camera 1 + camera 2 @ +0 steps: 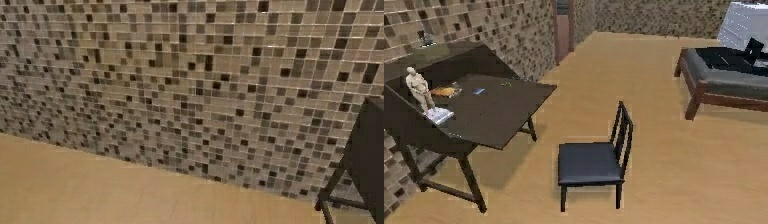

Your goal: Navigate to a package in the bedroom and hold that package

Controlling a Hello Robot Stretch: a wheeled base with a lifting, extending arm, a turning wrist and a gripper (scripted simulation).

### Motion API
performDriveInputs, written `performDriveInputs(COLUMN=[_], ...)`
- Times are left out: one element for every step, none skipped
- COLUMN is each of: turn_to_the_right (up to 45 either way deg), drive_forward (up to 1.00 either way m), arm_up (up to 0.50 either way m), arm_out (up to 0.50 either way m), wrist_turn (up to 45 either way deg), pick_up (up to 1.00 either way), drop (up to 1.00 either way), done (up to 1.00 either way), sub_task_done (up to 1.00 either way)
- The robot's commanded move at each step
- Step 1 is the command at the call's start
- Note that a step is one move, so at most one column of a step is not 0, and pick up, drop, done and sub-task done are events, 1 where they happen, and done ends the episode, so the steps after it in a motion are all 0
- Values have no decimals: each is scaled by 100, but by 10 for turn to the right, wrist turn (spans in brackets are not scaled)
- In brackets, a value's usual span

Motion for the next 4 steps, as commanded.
performDriveInputs(turn_to_the_right=[0, -450, -300, 0], drive_forward=[45, 0, 0, 100], arm_up=[0, 0, 0, 0], arm_out=[0, 0, 0, 0], wrist_turn=[0, 0, 0, 0], pick_up=[0, 0, 0, 0], drop=[0, 0, 0, 0], done=[0, 0, 0, 0], sub_task_done=[0, 0, 0, 0])
